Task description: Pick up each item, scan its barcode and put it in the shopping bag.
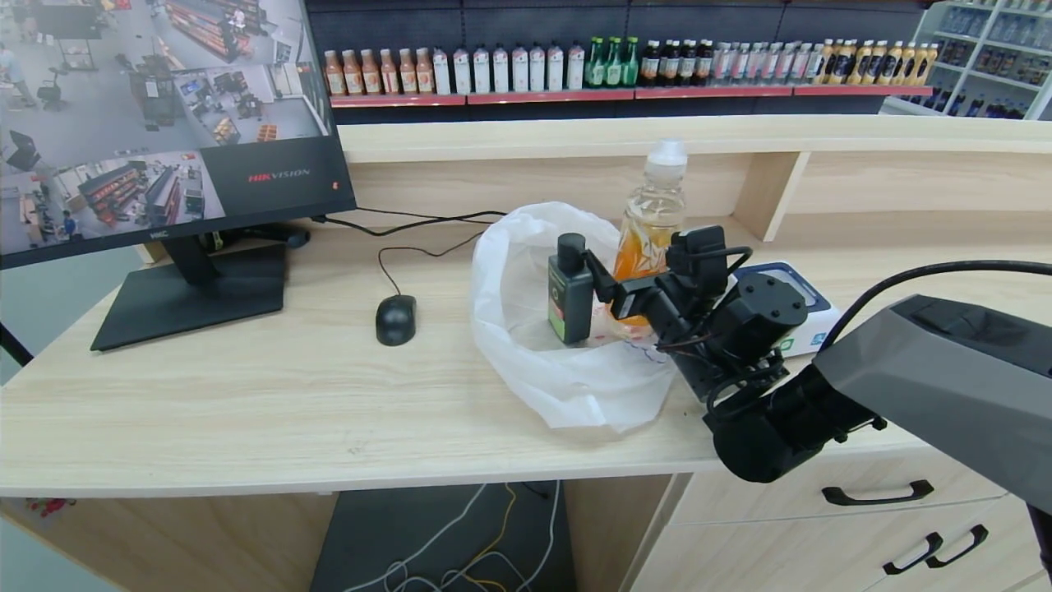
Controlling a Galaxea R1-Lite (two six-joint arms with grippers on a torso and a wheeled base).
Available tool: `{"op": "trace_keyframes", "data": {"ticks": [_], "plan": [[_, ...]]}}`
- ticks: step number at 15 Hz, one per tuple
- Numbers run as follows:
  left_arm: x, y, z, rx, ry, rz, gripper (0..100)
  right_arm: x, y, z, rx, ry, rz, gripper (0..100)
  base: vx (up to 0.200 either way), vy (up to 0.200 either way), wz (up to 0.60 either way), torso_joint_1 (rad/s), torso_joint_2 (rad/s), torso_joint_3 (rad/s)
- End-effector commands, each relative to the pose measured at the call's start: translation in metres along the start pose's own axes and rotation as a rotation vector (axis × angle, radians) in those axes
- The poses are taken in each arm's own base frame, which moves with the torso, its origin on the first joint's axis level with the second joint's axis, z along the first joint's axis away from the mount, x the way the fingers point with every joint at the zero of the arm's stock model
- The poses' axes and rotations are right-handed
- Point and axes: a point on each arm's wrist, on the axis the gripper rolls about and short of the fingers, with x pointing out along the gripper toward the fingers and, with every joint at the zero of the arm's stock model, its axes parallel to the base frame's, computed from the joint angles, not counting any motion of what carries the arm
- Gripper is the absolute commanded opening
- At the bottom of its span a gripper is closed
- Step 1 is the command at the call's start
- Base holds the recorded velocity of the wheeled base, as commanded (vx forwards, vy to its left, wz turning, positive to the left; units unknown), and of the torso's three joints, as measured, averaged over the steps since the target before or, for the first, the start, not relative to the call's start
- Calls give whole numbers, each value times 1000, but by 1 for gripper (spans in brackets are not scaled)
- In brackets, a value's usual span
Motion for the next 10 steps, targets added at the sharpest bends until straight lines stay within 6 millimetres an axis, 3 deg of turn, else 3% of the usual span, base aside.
{"op": "trace_keyframes", "data": {"ticks": [1, 10], "plan": [[0, 0, 0, 0, 0, 1, 100, 0, -4, -1, -2, -1, -8, 100, 0, 0, 0, 0, 0, 0], [0, 0, 0, 0, 0, 1, 100, 0, -4, 0, -2, -2, -10, 100, 0, 0, 0, 0, 0, 0]]}}
